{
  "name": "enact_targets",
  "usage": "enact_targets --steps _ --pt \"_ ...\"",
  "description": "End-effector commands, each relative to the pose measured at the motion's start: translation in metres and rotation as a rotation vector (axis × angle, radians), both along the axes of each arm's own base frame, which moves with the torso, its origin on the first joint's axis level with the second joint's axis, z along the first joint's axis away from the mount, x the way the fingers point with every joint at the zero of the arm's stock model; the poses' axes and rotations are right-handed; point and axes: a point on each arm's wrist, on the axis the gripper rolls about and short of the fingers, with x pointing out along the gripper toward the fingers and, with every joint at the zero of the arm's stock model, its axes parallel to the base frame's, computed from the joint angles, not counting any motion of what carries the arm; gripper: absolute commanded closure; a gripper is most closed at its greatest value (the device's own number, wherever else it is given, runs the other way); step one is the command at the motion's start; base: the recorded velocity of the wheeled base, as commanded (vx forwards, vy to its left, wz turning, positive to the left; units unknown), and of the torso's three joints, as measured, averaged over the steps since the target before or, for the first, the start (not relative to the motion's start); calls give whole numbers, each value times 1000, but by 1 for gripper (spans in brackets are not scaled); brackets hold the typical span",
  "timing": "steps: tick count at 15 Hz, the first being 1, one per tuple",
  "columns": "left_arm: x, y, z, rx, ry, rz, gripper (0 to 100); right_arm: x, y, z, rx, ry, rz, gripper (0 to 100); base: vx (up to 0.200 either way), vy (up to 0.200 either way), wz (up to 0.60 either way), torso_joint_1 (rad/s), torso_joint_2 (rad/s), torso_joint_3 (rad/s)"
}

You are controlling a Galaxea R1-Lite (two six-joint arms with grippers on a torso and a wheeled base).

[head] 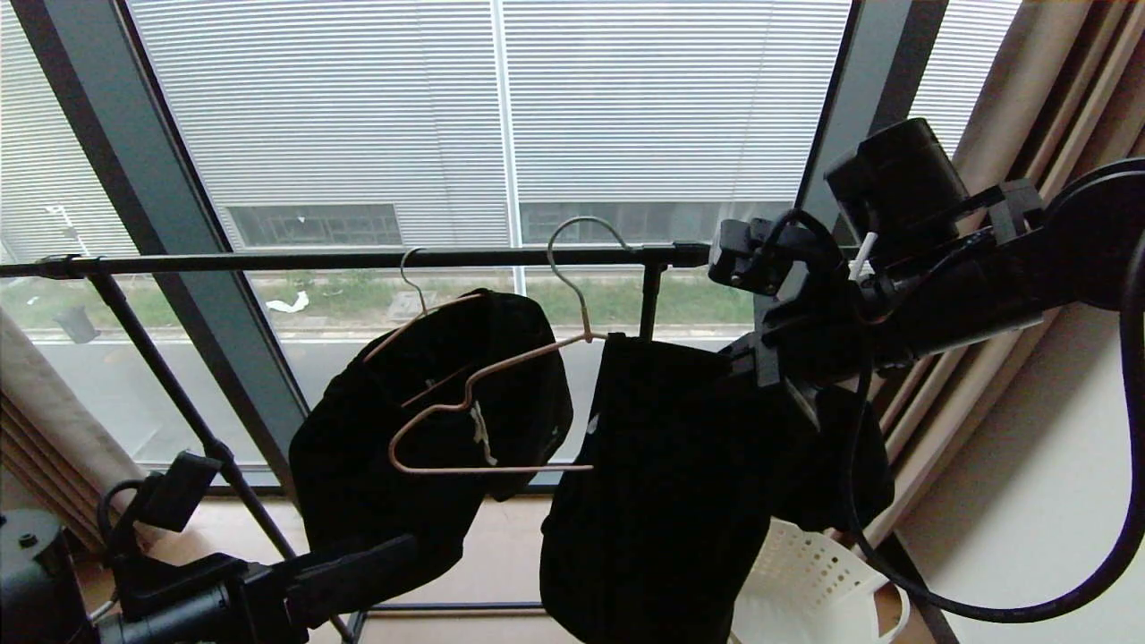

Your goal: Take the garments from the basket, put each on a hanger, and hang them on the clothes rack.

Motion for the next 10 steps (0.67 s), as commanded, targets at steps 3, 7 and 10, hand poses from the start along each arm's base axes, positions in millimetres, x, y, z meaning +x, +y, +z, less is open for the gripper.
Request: enact_targets --steps 3,7,10 --pt "23 -24 -14 -67 186 -34 0 -5 5 9 72 26 -56 100 0 0 0 0 0 0" --pt "57 -48 -21 -67 210 -22 0 -16 4 14 81 19 -40 100 0 0 0 0 0 0" --pt "70 -65 -27 -48 208 -21 0 -25 3 17 83 14 -27 100 0 0 0 0 0 0"
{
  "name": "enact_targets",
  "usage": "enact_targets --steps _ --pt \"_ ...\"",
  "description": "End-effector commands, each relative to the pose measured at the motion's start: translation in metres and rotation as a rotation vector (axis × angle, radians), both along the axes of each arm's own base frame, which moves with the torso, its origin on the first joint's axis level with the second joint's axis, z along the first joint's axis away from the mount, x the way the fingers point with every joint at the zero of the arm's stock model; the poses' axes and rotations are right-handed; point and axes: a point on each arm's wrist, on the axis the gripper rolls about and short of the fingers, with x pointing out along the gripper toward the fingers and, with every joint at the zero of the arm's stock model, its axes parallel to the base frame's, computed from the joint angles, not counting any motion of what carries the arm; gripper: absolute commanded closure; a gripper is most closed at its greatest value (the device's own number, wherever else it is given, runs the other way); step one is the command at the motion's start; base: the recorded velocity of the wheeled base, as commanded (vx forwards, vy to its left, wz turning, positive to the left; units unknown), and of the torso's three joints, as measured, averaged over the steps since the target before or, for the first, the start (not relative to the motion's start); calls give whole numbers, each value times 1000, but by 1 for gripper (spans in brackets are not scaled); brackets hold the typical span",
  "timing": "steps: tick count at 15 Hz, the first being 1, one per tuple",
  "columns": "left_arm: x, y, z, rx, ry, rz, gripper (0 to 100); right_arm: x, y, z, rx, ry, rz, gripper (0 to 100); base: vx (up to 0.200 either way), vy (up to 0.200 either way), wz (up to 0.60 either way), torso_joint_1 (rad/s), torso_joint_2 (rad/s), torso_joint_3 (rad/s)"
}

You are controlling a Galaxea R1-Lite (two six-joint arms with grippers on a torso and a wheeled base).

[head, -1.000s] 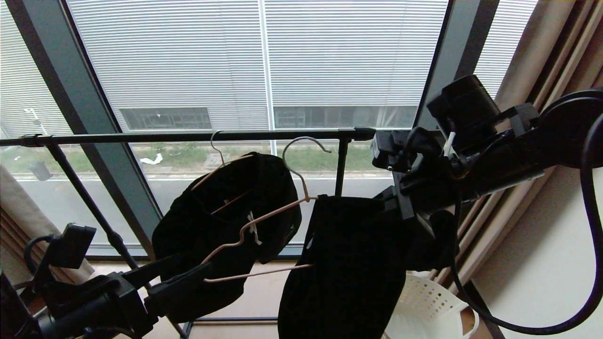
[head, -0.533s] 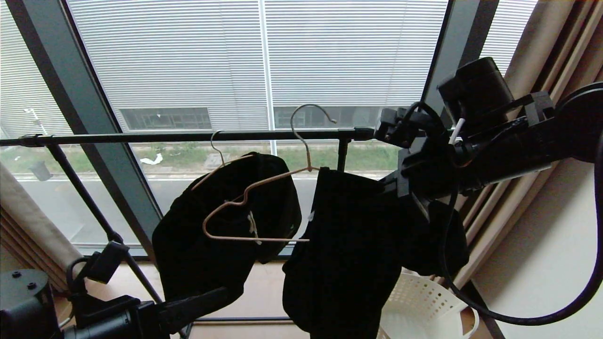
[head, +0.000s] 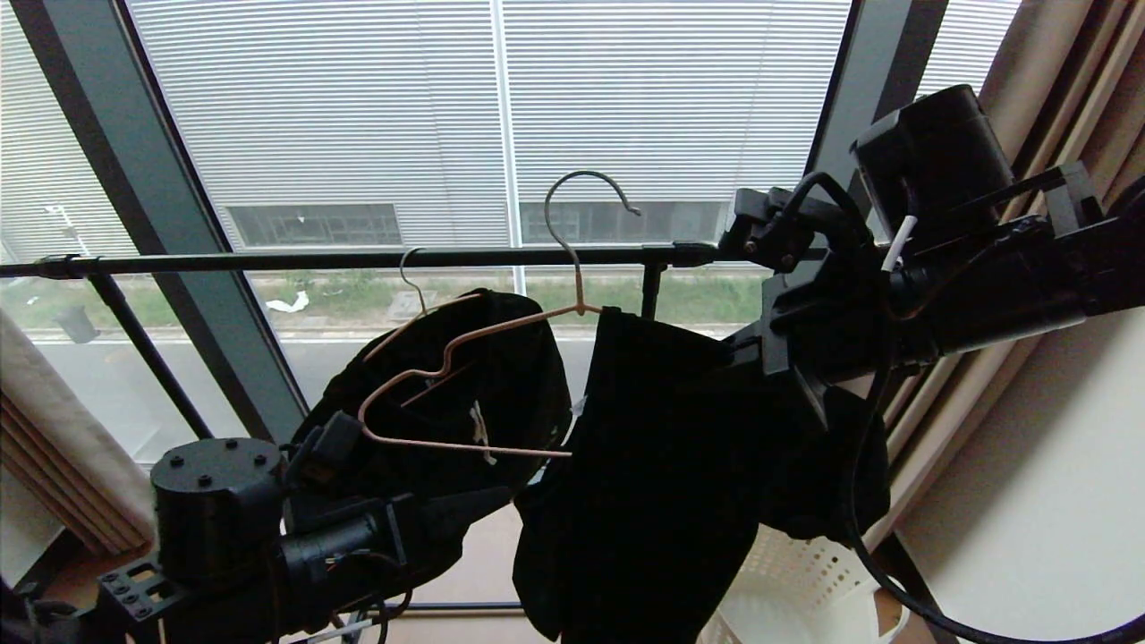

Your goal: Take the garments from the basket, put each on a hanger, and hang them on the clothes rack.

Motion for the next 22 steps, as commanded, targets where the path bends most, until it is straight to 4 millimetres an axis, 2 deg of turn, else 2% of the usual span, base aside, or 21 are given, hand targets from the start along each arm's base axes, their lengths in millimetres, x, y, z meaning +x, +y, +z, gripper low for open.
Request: enact_targets --steps 1,6,13,18,19,22 --pt "10 -13 -13 22 37 -24 0 -10 2 3 4 -7 23 100 0 0 0 0 0 0" --pt "20 -20 -17 33 33 -15 0 -16 1 2 2 0 33 100 0 0 0 0 0 0" --pt "14 -28 -19 49 22 -58 0 -17 3 2 4 1 42 100 0 0 0 0 0 0" --pt "15 -36 -28 118 -2 -47 0 -24 3 5 22 0 69 100 0 0 0 0 0 0" --pt "16 -37 -28 118 -2 -49 100 -25 3 5 24 5 76 100 0 0 0 0 0 0" --pt "14 -36 -27 117 -5 -47 100 -27 1 3 20 12 75 100 0 0 0 0 0 0"
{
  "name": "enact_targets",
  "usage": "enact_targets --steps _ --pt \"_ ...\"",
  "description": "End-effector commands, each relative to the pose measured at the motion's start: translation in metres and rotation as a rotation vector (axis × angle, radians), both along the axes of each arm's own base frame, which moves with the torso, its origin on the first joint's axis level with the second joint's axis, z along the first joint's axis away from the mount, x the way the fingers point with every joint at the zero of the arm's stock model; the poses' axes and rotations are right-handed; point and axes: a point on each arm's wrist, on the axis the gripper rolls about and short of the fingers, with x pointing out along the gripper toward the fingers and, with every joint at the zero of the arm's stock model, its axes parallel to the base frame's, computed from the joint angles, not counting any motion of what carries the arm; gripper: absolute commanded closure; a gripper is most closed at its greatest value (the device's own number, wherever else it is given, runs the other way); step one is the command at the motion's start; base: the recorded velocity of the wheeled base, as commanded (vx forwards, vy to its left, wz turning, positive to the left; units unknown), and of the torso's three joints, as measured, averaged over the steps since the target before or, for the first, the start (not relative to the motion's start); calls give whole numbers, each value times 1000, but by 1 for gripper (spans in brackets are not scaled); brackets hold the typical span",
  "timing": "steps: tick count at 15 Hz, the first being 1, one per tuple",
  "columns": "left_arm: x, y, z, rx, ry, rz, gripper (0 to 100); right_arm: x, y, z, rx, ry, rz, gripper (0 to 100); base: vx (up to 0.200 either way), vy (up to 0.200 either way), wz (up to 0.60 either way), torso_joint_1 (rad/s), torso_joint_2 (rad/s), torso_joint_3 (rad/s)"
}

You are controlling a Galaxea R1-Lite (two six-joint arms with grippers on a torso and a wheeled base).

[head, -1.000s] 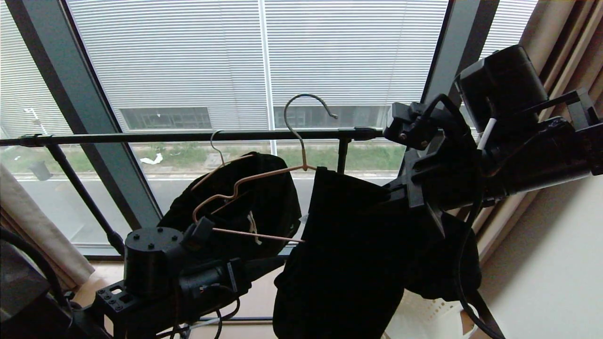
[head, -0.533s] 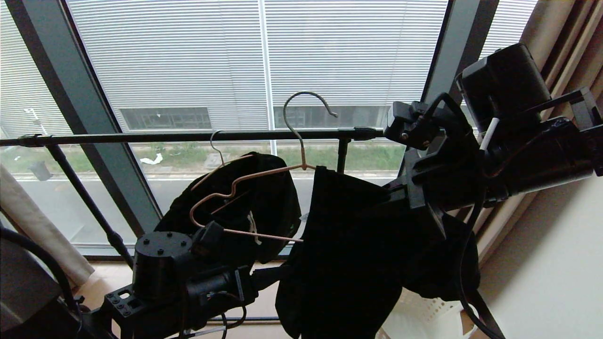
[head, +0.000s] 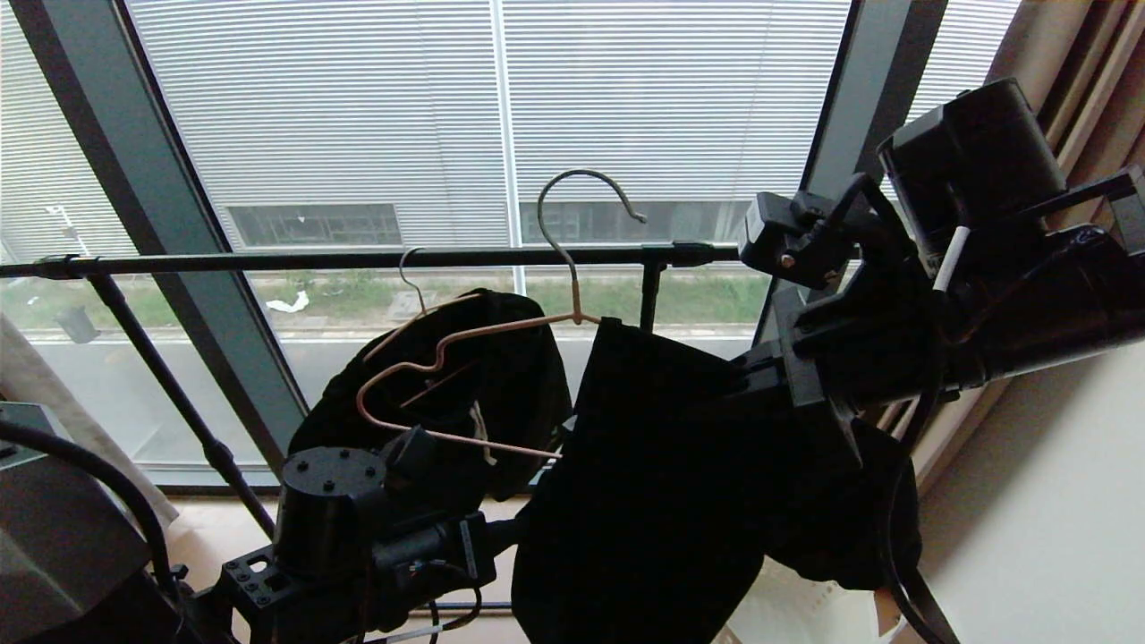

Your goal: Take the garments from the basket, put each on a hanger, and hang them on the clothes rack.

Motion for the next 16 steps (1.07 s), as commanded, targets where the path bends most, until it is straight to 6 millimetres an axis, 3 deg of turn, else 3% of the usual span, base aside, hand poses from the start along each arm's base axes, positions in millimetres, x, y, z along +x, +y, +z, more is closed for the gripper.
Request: enact_targets --steps 1,8,16 --pt "-1 2 2 -6 -8 3 100 -2 -2 -1 -2 4 -1 100 0 0 0 0 0 0" --pt "-11 25 19 -12 -80 48 100 11 -27 -13 2 25 -89 100 0 0 0 0 0 0" --pt "-6 49 25 9 -123 134 100 1 -42 -16 -3 37 -115 100 0 0 0 0 0 0"
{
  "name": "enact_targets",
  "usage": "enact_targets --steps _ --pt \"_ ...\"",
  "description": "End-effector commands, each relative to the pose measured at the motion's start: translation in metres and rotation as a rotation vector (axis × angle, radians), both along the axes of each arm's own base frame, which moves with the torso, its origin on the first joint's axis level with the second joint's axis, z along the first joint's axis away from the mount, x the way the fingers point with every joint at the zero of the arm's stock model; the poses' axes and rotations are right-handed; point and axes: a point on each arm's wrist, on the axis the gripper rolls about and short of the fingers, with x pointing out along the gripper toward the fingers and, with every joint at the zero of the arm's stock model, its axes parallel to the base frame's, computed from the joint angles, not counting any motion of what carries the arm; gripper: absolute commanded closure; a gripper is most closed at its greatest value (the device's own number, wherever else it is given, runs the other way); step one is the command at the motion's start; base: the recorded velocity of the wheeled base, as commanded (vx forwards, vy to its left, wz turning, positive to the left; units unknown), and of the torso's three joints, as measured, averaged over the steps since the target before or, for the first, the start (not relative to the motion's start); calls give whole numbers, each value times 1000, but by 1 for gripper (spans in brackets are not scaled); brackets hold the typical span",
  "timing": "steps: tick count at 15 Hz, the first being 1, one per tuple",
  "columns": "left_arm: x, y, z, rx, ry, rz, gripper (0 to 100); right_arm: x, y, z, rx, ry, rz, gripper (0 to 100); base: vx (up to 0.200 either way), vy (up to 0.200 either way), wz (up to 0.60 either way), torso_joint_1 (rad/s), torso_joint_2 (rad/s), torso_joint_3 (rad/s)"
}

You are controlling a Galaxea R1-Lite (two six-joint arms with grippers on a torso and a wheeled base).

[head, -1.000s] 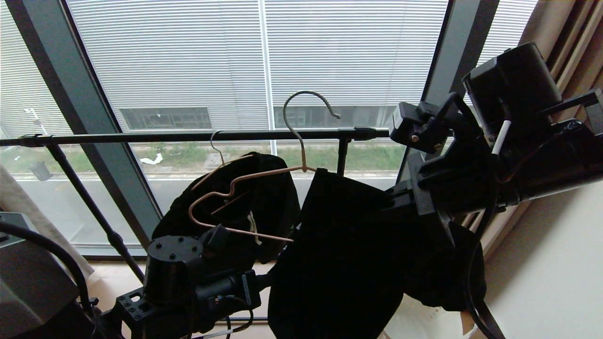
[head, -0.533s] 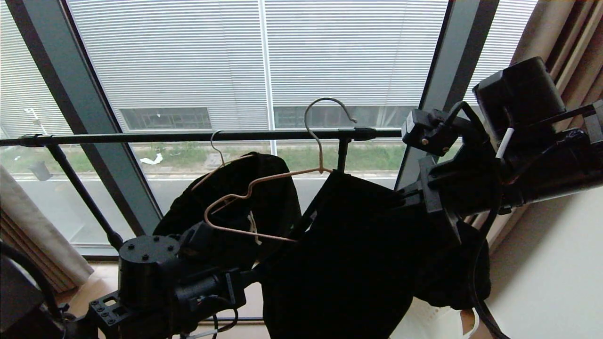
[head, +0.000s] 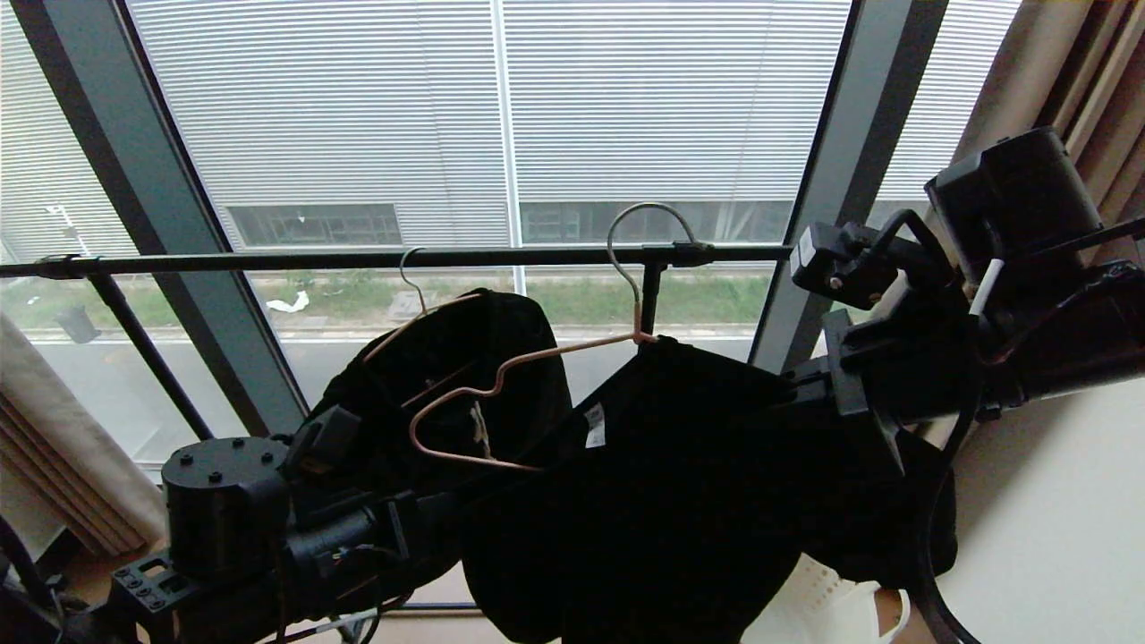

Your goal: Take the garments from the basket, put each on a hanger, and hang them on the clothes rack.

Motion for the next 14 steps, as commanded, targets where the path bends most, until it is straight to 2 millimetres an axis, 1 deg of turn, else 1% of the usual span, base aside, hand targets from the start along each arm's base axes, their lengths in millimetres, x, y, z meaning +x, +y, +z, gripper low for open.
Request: enact_targets --steps 1,8,14 --pt "1 7 4 -3 -20 29 100 -7 -4 0 0 -2 -2 100 0 0 0 0 0 0" --pt "5 19 11 -13 -48 81 100 -18 -16 -6 -14 16 -22 100 0 0 0 0 0 0" --pt "-2 22 31 -39 -130 79 100 -22 -18 -12 -39 24 -35 100 0 0 0 0 0 0"
